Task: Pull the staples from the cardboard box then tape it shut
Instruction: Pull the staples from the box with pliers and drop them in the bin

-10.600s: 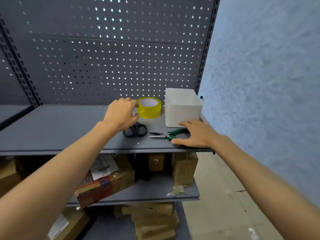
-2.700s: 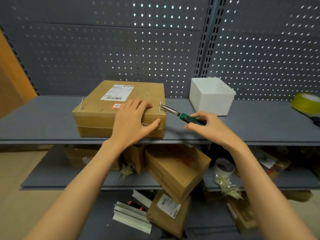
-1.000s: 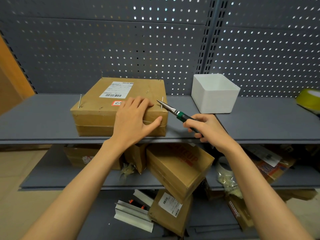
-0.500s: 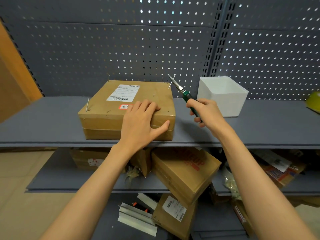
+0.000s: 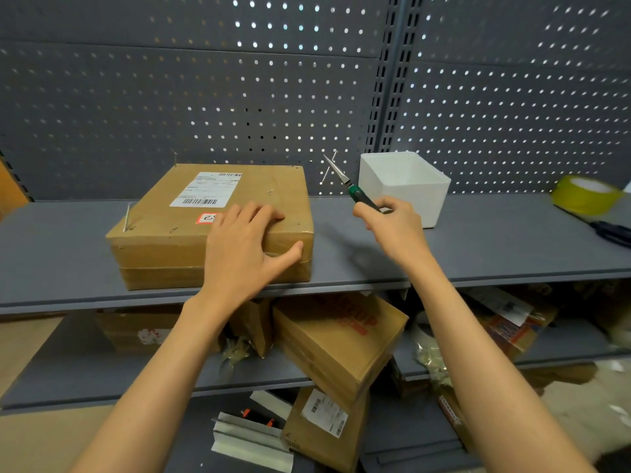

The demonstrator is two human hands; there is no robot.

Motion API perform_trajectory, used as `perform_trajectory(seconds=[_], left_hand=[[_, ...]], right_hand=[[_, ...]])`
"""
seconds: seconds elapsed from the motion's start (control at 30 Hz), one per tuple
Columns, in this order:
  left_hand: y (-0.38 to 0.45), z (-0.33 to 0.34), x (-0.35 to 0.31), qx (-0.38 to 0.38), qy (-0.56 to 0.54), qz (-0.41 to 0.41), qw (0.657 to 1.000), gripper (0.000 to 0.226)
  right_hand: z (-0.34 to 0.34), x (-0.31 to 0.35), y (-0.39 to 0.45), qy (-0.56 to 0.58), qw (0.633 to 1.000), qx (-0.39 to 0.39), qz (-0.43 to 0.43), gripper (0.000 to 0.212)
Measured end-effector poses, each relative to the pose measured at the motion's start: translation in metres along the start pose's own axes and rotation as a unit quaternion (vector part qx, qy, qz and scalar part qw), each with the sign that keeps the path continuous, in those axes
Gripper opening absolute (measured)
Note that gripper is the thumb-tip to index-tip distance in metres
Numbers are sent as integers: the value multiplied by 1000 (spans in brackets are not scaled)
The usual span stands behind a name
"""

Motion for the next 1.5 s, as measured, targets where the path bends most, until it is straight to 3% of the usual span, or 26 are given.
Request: perform_trajectory(seconds=[0.43, 1.5], left_hand=[[2, 8, -12, 0, -7, 9, 1000, 54], [4, 11, -17, -3, -10, 9, 1000, 53]], right_hand=[[-67, -20, 27, -159, 973, -167, 15, 35], [-69, -16, 41, -335, 912, -220, -84, 51]])
Point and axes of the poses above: each hand's wrist, its own y-axis towards the middle knuckle, its own z-axis out of the palm, x = y × z, the point moved 10 cm from there along y, towards the middle knuckle, and after that the axes turned 15 degrees about -x, right-handed, at the moved point
